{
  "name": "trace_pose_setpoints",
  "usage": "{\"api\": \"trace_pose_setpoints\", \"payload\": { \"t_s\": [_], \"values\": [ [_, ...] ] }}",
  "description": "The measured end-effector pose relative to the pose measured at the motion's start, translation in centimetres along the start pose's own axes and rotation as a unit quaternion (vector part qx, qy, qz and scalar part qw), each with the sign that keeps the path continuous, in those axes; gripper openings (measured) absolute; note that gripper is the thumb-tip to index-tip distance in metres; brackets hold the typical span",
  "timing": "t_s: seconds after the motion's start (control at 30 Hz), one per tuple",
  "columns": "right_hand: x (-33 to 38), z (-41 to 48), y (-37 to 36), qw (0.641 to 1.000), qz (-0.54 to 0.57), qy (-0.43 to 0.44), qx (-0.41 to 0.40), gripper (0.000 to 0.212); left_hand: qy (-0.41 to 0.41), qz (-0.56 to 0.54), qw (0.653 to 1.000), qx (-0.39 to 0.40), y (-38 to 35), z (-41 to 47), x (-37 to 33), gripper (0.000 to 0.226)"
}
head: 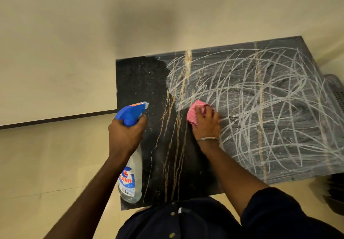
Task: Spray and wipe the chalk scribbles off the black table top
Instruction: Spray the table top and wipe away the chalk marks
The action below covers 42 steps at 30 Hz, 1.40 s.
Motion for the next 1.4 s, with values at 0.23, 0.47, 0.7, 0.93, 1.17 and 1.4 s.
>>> {"api": "trace_pose_setpoints", "payload": {
  "t_s": [0.23, 0.47, 0.7, 0.93, 1.17, 1.4],
  "values": [
    [4.7, 0.7, 0.3, 1.000, 0.002, -0.031, 0.002, 0.084, -0.008, -0.007, 1.000, -0.001, -0.2, 0.9, -0.8, 0.015],
    [12.1, 0.7, -1.3, 0.979, -0.061, 0.195, 0.024, 0.077, 0.000, 0.007, 1.000, -0.009, 0.0, 2.1, -0.9, 0.016],
    [-0.9, 4.0, 1.9, 0.998, 0.042, -0.046, -0.005, 0.078, 0.004, 0.009, 1.000, -0.008, 0.3, 4.0, -0.7, 0.018],
    [9.7, 5.0, 1.2, 0.998, -0.002, 0.064, -0.002, 0.076, 0.009, 0.004, 1.000, 0.004, -0.2, 5.0, -0.8, 0.009],
    [10.0, 5.4, 1.4, 0.989, -0.013, 0.144, 0.026, 0.074, 0.012, 0.011, 1.000, 0.005, -0.3, 5.8, -0.5, 0.015],
    [2.6, 8.0, 3.3, 0.998, 0.045, -0.042, -0.009, 0.075, 0.027, -0.001, 1.000, 0.010, -0.1, 6.3, 0.2, 0.016]
  ]
}}
Point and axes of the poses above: each hand's wrist, its own z-axis towards the middle knuckle, its own y-axis out of the back of the hand, x = y × z, the point moved 10 cm from there along z, towards the middle knuckle, and after that the axes turned 14 degrees about x, right-handed, at the moved point
